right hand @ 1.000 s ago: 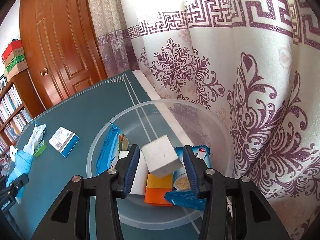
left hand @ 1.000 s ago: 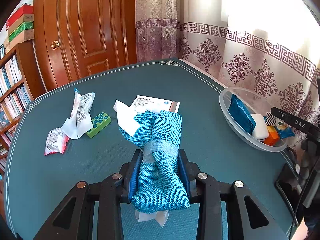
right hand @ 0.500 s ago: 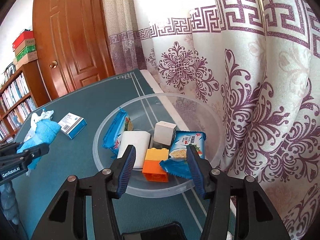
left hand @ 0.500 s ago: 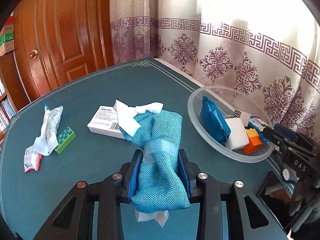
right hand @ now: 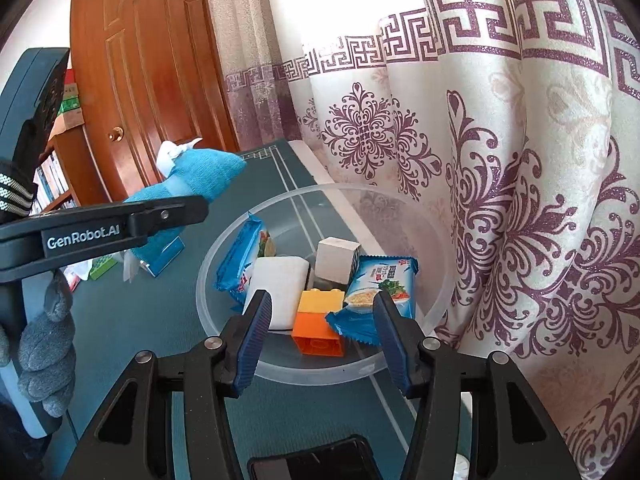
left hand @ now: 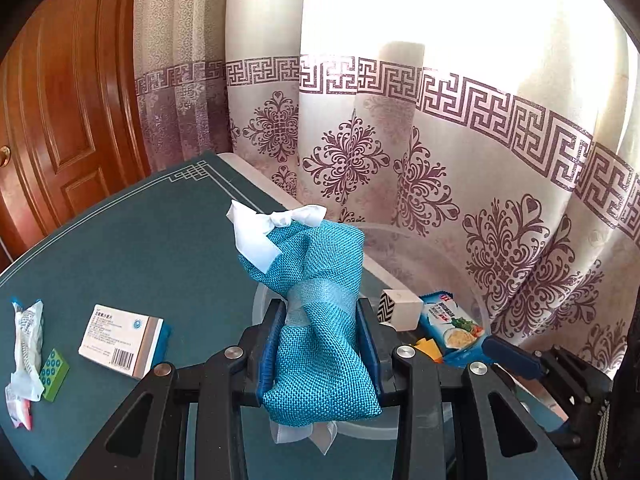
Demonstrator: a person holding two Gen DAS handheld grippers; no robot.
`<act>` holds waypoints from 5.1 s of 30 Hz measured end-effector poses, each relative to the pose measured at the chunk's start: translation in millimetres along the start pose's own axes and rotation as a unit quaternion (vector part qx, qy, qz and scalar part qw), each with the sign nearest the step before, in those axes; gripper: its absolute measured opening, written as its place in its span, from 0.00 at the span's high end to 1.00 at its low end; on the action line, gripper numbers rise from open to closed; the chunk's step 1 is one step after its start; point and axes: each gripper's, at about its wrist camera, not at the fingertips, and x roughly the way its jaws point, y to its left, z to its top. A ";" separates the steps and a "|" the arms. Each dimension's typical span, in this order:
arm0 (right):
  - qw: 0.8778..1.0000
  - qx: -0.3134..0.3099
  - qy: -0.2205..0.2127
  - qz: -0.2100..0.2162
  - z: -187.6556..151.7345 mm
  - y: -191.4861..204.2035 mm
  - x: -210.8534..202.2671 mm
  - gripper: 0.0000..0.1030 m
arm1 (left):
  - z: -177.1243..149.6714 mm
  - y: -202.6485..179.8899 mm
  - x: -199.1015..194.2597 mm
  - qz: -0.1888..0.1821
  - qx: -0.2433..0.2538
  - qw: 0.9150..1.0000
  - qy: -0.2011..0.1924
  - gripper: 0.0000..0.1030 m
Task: Organize objects
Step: 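Open both tools to drop towel and cube into the bowl, then withdraw both open tools from the bowl toward the remaining objects, then grasp white-blue packet with left tool while right tool grasps the medicine box, then carry the packet and medicine box to the clear bowl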
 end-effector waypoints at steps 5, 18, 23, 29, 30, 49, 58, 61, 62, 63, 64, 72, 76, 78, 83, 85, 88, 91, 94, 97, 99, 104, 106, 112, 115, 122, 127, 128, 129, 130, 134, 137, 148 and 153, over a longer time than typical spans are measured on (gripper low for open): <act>1.000 0.004 0.009 0.007 -2.8 0.7 6.3 0.47 | 12.8 -14.2 22.9 -0.021 0.013 1.000 0.001 0.62; 1.000 0.003 0.009 0.009 -3.7 2.3 7.9 0.47 | 8.3 9.1 26.4 0.005 -0.022 1.000 -0.011 0.22; 1.000 -0.002 0.008 0.011 -3.3 6.2 7.2 0.47 | 3.0 20.8 18.7 0.027 -0.036 0.999 -0.012 0.15; 1.000 -0.007 0.007 0.016 -2.3 11.4 4.7 0.47 | -3.9 27.1 8.9 0.049 -0.039 0.998 -0.014 0.03; 1.000 -0.009 0.007 0.017 -2.4 12.6 4.2 0.47 | -5.0 28.0 7.2 0.052 -0.040 0.998 -0.015 0.01; 0.998 -0.039 0.014 0.048 -11.5 50.6 1.0 0.44 | -36.9 97.1 -21.9 0.142 -0.077 0.987 -0.012 0.01; 0.996 -0.050 0.022 0.063 -16.3 76.3 4.6 0.42 | -49.5 153.3 -39.7 0.181 -0.128 0.975 -0.013 0.01; 0.996 -0.054 0.024 0.069 -15.6 86.1 6.3 0.42 | -52.7 172.0 -46.2 0.193 -0.142 0.971 -0.014 0.01; 0.996 -0.055 0.024 0.071 -14.4 89.6 7.8 0.42 | -53.7 178.3 -48.2 0.198 -0.147 0.969 -0.015 0.01; 0.995 -0.057 0.025 0.073 -13.8 92.9 9.0 0.42 | -54.5 184.7 -50.4 0.204 -0.151 0.967 -0.016 0.01; 0.995 -0.058 0.026 0.075 -13.0 96.2 10.2 0.42 | -55.1 191.3 -52.4 0.209 -0.156 0.965 -0.017 0.01; 0.992 -0.081 0.035 0.095 -8.0 126.5 20.6 0.42 | -59.6 250.4 -44.7 0.271 -0.195 0.943 0.006 0.01; 0.989 -0.090 0.042 0.105 -2.9 138.6 27.2 0.42 | -59.3 282.8 -33.5 0.276 -0.230 0.933 0.017 0.01; 0.989 -0.097 0.044 0.107 0.1 144.1 30.6 0.42 | -59.2 296.2 -26.4 0.276 -0.246 0.929 0.026 0.01; 0.986 -0.112 0.052 0.111 8.2 157.3 43.6 0.41 | -57.7 312.9 -11.6 0.264 -0.262 0.927 0.036 0.01; 0.985 -0.115 0.058 0.114 12.0 161.5 50.6 0.41 | -56.7 316.2 -5.5 0.262 -0.261 0.928 0.042 0.01; 0.984 -0.118 0.064 0.116 17.9 167.8 60.8 0.41 | -56.3 319.2 -1.5 0.258 -0.257 0.930 0.044 0.06; 0.983 -0.118 0.072 0.124 24.9 176.6 72.2 0.41 | -56.0 321.4 3.1 0.250 -0.252 0.933 0.050 0.17; 0.981 -0.122 0.078 0.130 32.3 189.1 84.9 0.41 | -59.9 322.7 8.1 0.241 -0.247 0.937 0.058 0.30; 0.979 -0.127 0.082 0.139 40.9 202.1 96.9 0.41 | -63.2 325.9 14.3 0.239 -0.248 0.936 0.070 0.49; 0.978 -0.124 0.086 0.146 46.9 208.2 105.8 0.41 | -65.6 327.1 13.1 0.238 -0.248 0.937 0.066 0.51; 0.977 -0.115 0.100 0.152 62.6 218.7 131.6 0.41 | -67.3 326.3 5.4 0.223 -0.252 0.940 0.056 0.52; 0.977 -0.113 0.104 0.148 70.2 221.9 141.8 0.41 | -65.2 324.6 -0.3 0.218 -0.254 0.941 0.048 0.52; 0.976 -0.100 0.124 0.146 87.7 230.3 176.5 0.41 | -56.1 322.2 -21.6 0.209 -0.261 0.942 0.019 0.52; 0.975 -0.102 0.134 0.143 92.7 235.1 194.4 0.41 | -52.1 321.4 -28.6 0.204 -0.266 0.942 0.007 0.52; 0.964 -0.095 0.183 0.166 79.6 231.4 208.6 0.41 | -46.5 317.3 -40.1 0.197 -0.266 0.944 -0.009 0.52; 0.959 -0.126 0.184 0.176 59.5 237.7 186.8 0.41 | -43.5 314.3 -50.2 0.193 -0.268 0.944 -0.024 0.52; 0.958 -0.135 0.183 0.176 55.3 240.8 182.5 0.39 | -42.7 313.3 -52.4 0.192 -0.269 0.943 -0.027 0.52; 0.958 -0.144 0.180 0.173 51.5 244.5 178.8 0.36 | -41.9 312.1 -53.8 0.191 -0.268 0.944 -0.029 0.52; 0.958 -0.154 0.176 0.167 47.0 248.9 175.2 0.31 | -41.3 310.7 -54.9 0.190 -0.267 0.944 -0.031 0.52; 0.958 -0.196 0.163 0.130 35.7 265.8 171.6 0.29 | -39.1 303.1 -56.9 0.184 -0.258 0.948 -0.035 0.52; 0.960 -0.202 0.157 0.113 32.0 269.7 172.1 0.29 | -38.1 299.1 -57.7 0.177 -0.254 0.950 -0.037 0.52; 0.970 -0.182 0.132 0.095 27.1 268.3 158.6 0.38 | -33.6 283.8 -62.3 0.157 -0.242 0.956 -0.047 0.52; 0.978 -0.156 0.100 0.093 38.8 252.1 131.4 0.38 | -29.6 274.5 -67.7 0.149 -0.235 0.959 -0.054 0.52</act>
